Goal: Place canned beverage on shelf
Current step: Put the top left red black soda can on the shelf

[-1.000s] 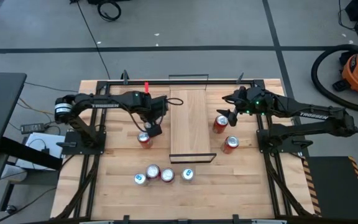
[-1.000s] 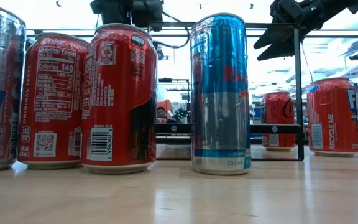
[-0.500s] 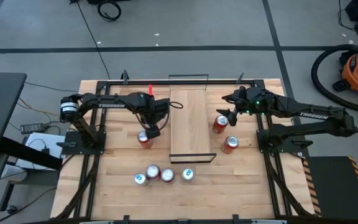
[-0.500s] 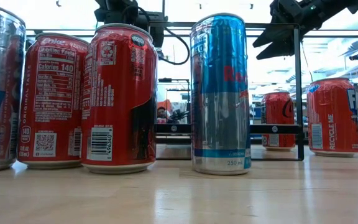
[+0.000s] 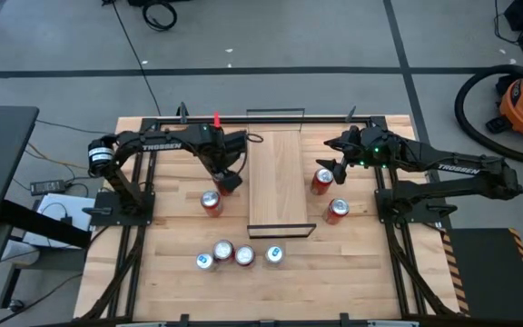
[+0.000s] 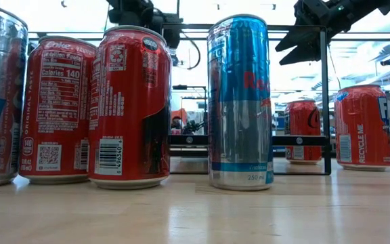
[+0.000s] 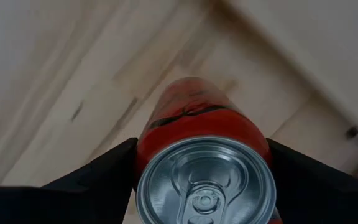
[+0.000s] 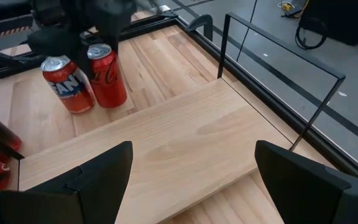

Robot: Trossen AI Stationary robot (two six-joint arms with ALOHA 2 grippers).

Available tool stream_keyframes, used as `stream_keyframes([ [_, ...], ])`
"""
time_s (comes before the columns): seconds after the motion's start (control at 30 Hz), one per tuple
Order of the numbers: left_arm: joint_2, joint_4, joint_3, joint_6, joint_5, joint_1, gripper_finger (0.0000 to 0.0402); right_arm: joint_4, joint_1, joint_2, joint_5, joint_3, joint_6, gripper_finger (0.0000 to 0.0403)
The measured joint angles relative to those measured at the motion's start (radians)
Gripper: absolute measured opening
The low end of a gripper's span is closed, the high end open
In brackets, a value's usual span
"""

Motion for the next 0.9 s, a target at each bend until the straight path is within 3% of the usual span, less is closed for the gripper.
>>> stream_keyframes([
  [0.3,0.030,-0.021,0.177,-0.103,-0.015,0.039,0.0308,-0.022,-0.017,0.009,-0.002,0.033,0.049,0.0348],
  [0.5,0.185,-0.070,0.415,-0.078,-0.019,0.058,0.0308,-0.133,-0.061,0.089,0.007,0.152,0.017,0.0348],
  [0.7,0.348,-0.179,0.661,-0.033,-0.053,0.096,0.0307,-0.192,-0.078,0.121,0.018,0.176,0.009,0.0348],
  [0.9,0.424,-0.214,0.764,0.019,-0.111,0.135,0.0307,-0.192,-0.077,0.108,0.021,0.177,0.010,0.0348],
])
